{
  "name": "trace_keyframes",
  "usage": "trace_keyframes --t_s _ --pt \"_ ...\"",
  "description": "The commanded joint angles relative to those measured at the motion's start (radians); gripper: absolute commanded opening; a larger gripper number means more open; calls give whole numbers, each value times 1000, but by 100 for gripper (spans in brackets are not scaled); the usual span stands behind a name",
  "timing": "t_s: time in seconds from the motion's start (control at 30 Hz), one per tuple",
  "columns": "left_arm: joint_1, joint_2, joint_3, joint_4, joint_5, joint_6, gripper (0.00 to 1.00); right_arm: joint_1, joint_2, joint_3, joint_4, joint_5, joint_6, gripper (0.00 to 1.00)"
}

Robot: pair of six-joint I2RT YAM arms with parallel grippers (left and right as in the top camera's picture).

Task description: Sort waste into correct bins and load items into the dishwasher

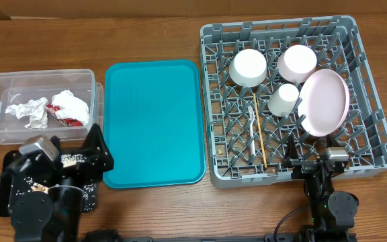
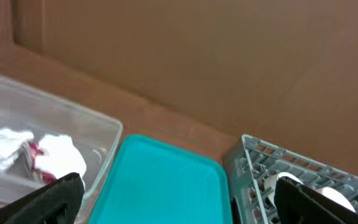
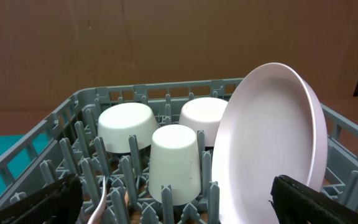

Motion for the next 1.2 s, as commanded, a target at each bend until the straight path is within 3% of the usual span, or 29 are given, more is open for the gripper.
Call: trace_keyframes --t_s 0.0,0.6,0.83,1.17 --pt "-8 -89 -149 119 9 -59 100 -3 -11 -11 6 8 -4 100" --pt "-48 -348 -589 491 -8 -80 100 -3 -11 -11 6 8 -4 100" --pt "-66 -388 -673 576 -31 -80 100 -3 -11 -11 6 8 -4 100" --pt "-105 -388 -735 579 -123 -79 100 -3 -11 -11 6 8 -4 100"
